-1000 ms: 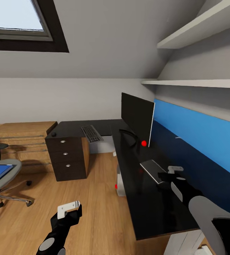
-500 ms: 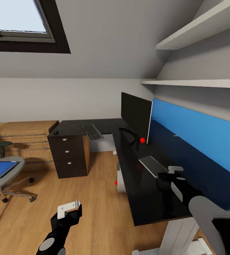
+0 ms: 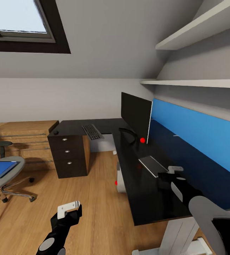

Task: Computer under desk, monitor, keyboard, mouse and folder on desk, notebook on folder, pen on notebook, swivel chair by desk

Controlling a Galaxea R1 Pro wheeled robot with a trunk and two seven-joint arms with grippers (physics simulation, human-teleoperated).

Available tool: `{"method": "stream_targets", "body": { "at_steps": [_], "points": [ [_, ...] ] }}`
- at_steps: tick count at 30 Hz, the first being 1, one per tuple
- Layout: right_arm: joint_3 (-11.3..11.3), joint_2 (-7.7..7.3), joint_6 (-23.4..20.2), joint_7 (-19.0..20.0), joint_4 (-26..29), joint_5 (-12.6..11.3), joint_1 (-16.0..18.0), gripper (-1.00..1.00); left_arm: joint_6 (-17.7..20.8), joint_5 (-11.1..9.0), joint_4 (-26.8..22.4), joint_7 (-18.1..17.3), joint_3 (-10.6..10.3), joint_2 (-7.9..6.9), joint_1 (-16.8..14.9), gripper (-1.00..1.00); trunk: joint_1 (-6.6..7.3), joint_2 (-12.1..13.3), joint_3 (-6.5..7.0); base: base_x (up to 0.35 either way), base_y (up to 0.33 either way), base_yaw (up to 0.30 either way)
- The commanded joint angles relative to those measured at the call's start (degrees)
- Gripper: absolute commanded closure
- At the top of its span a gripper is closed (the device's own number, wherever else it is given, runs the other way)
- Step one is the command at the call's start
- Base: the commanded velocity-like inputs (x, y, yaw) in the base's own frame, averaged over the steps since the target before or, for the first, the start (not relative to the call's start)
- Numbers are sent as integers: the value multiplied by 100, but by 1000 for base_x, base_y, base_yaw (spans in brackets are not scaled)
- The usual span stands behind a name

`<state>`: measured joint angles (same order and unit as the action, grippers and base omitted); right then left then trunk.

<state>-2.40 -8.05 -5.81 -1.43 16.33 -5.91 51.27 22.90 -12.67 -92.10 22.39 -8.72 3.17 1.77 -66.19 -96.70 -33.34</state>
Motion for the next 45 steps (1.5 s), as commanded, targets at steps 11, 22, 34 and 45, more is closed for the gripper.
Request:
{"method": "stream_targets", "body": {
  "at_steps": [11, 22, 34, 45],
  "points": [
    [-29, -4, -9, -19, -298, -69, -3, -100, 13, -51, -10, 46, -6, -1, -1, -100, 241, 439, 192, 0, 0, 0],
    [-24, -4, 0, -16, -276, -69, -3, -100, 13, -59, 3, 46, -8, -1, -1, -100, 483, 881, 389, 0, 0, 0],
    [-24, -4, 5, -16, -269, -69, -3, -100, 17, -60, 29, 46, -15, 3, -1, -100, 483, 881, 389, 0, 0, 0],
    [-17, -4, 10, 9, -113, -85, -3, -100, 13, -60, 58, 37, -15, 4, -1, -100, 483, 881, 389, 82, 0, 0]
  ]
}}
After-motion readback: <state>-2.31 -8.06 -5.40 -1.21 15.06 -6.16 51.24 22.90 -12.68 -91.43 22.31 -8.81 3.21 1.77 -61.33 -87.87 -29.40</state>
